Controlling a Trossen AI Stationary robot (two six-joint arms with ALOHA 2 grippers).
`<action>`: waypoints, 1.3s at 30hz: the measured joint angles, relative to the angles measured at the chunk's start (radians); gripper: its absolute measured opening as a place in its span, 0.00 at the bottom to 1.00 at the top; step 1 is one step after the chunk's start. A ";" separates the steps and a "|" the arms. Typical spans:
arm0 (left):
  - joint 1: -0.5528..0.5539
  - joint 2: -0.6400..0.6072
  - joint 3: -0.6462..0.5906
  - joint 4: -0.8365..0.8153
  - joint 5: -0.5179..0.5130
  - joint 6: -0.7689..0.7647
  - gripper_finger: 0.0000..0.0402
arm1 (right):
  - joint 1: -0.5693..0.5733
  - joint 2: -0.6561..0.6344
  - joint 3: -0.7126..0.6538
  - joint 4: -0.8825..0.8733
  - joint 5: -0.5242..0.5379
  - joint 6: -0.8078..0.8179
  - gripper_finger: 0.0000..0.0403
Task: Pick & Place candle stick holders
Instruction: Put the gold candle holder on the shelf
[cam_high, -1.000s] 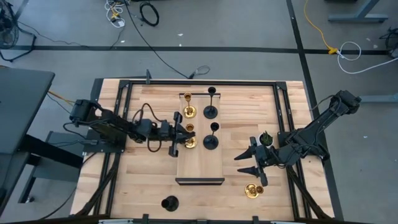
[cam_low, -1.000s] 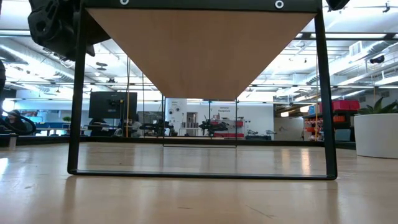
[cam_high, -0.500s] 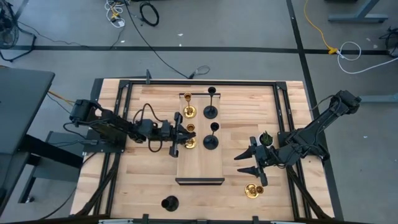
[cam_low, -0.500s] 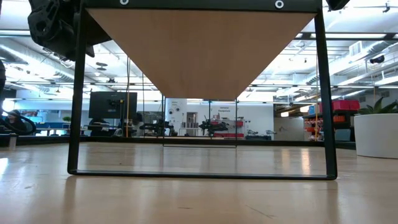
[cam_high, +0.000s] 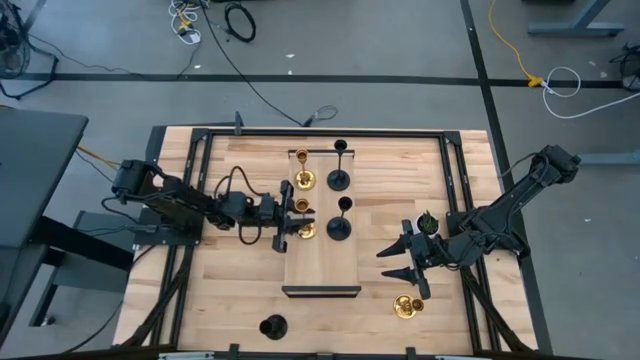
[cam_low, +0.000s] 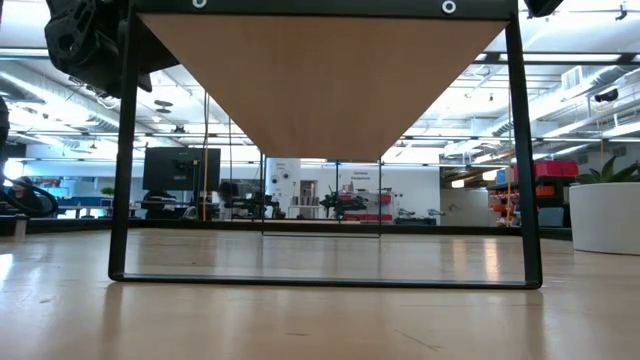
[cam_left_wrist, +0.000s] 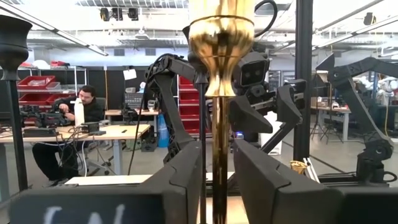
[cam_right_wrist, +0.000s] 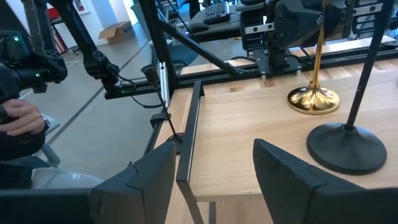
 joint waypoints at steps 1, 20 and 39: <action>0.000 0.000 0.000 0.000 0.000 0.000 0.26 | 0.000 0.000 0.000 0.000 0.000 0.000 0.54; 0.000 -0.011 0.000 -0.011 0.000 -0.006 0.56 | 0.000 0.000 0.000 0.001 -0.001 0.004 0.54; -0.050 -0.385 0.000 -0.715 0.004 -0.053 0.56 | 0.000 -0.104 0.000 -0.210 -0.196 0.277 0.54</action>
